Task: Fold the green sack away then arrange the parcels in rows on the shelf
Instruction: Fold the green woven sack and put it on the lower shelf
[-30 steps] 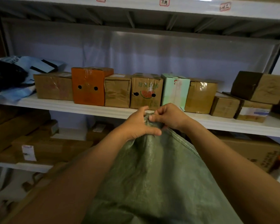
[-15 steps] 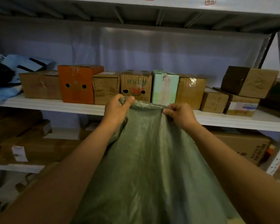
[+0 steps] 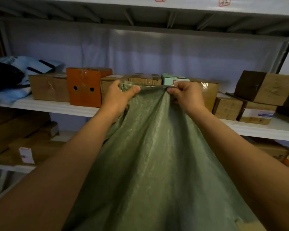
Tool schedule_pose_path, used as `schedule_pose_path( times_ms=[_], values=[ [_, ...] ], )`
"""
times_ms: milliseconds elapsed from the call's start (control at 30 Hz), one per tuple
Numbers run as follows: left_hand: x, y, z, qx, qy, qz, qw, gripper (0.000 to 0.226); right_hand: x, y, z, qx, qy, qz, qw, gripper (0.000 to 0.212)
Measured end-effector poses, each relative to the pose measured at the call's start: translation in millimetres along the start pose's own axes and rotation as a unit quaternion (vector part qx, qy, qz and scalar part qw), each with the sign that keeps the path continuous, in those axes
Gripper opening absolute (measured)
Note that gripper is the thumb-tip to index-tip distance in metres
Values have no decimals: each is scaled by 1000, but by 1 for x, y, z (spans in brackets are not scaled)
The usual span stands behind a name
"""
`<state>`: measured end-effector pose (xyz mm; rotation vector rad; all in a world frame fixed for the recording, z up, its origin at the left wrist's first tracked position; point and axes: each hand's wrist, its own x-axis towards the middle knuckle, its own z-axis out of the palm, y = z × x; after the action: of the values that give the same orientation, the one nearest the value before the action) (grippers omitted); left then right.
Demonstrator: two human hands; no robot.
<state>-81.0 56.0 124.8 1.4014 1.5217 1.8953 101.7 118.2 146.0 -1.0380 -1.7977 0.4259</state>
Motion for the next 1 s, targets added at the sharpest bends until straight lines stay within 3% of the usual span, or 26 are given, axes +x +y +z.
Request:
schedule_pose_path(
  times_ms=[200,300,433,500,633,767,833,933,1000],
  values=[
    [-26,-39,-11,72,-29,-69,995,31,-31,23,24,-67,-106,34,992,10],
    [-9,-13,-11,51,-24,-21,998,28,-8,8,13,-47,-56,17,997,12],
    [11,19,-12,32,10,31,999,52,15,-12,4,-32,55,-46,997,16],
    [3,4,-15,23,-11,7,1000,39,5,-5,10,-45,40,-52,997,14],
    [-19,-32,-20,71,-51,-52,995,20,-12,13,24,-98,-85,18,991,13],
    [6,1,-19,-9,-26,-8,1000,26,10,-5,13,-26,-18,0,999,13],
    [17,10,-19,-61,8,-24,998,37,8,-12,11,33,-69,-1,997,8],
    [17,-7,-21,-222,11,-113,968,21,-11,-2,20,17,-213,23,977,13],
    [9,-19,-16,-267,1,-166,949,19,-21,8,24,-9,-252,38,967,18]
  ],
)
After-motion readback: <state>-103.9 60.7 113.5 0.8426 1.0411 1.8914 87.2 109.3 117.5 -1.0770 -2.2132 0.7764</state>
